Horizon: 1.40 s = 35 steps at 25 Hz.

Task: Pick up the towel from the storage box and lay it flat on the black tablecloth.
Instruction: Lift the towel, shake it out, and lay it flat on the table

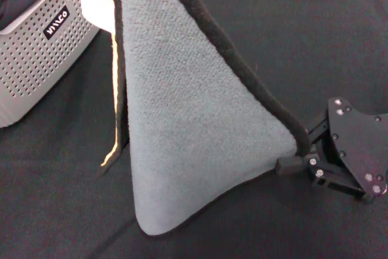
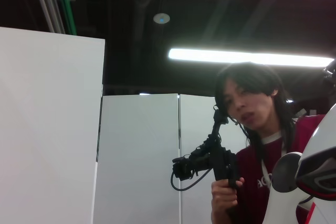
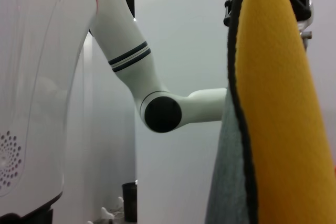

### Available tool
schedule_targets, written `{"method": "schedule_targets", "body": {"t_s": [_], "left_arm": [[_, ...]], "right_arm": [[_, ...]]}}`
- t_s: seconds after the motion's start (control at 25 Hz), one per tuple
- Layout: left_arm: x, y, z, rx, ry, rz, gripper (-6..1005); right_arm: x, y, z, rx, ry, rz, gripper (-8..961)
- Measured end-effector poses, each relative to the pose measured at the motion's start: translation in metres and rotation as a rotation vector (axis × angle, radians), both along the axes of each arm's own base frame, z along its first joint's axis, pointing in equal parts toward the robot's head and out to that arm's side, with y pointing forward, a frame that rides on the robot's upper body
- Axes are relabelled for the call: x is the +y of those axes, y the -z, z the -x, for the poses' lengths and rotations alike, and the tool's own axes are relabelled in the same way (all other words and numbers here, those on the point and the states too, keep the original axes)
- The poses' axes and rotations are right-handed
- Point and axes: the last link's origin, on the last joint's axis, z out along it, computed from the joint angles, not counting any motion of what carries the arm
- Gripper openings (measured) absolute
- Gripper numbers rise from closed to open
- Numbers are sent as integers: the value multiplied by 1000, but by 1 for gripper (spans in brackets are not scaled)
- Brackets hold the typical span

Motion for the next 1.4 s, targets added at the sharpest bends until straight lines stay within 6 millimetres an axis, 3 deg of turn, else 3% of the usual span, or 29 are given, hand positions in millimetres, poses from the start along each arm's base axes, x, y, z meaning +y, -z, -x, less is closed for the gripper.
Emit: {"method": "schedule_targets", "body": {"t_s": [0.2,0.4,0.48,0.72,1.04,1.4], "left_arm": [[0,1,4,13,-17,5,27],[3,15,12,130,-55,30,27],[3,18,15,193,-63,30,27],[-3,24,23,311,-69,37,27],[-15,33,28,435,-25,108,28],[-20,21,39,465,-53,104,28]], "right_arm": [[1,-10,-3,32,24,-26,60],[0,-29,-12,67,69,-50,16],[-5,-52,-23,88,117,-81,15],[-19,-83,-32,54,176,-104,14],[-41,-103,-25,-11,187,-128,14],[-56,-112,-8,-21,149,-98,14]]}}
